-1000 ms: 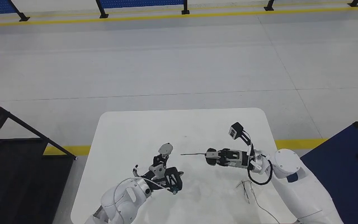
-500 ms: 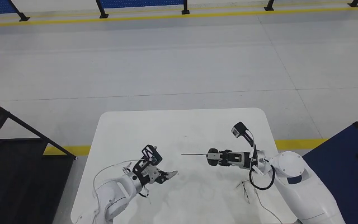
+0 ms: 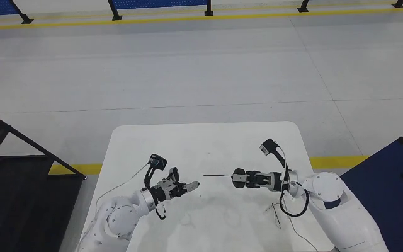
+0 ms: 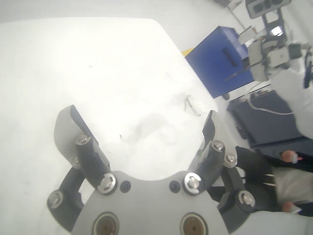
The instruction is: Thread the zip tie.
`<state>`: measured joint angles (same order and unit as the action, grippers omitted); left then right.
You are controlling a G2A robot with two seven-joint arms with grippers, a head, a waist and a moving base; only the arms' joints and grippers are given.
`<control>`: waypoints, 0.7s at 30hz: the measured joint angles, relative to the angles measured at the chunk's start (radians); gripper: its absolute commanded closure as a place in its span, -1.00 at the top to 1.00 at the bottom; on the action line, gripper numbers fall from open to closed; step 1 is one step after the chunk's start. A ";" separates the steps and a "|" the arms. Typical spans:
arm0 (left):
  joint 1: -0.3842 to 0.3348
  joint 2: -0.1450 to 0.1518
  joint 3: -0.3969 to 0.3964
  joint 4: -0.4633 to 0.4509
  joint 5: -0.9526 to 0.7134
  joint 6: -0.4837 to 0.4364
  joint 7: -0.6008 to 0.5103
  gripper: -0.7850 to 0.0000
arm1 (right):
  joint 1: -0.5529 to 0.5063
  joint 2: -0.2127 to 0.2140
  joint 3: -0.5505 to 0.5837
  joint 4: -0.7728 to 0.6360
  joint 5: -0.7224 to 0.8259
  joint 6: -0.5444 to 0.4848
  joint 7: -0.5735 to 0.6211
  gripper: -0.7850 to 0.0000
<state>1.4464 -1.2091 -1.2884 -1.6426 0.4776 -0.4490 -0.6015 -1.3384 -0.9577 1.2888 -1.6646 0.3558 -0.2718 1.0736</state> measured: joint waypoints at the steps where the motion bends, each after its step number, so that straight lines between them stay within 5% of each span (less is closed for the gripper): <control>1: -0.002 -0.001 0.000 0.011 -0.054 0.009 -0.009 1.00 | 0.000 0.000 0.000 0.000 -0.009 -0.001 -0.001 -1.00; 4: -0.006 -0.002 0.001 0.036 -0.177 0.029 -0.027 1.00 | -0.001 0.001 0.000 0.000 -0.018 -0.001 -0.004 -1.00; 13: 0.004 -0.006 0.003 0.051 -0.198 0.036 -0.007 1.00 | -0.006 0.000 -0.005 -0.001 -0.016 0.000 -0.011 -1.00; 21: -0.034 -0.008 0.020 0.111 -0.593 0.018 -0.147 1.00 | 0.003 -0.014 -0.060 0.065 0.141 -0.025 0.060 -1.00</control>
<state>1.4126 -1.2174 -1.2680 -1.5311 -0.1153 -0.4308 -0.7481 -1.3354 -0.9713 1.2289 -1.6000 0.4963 -0.2973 1.1339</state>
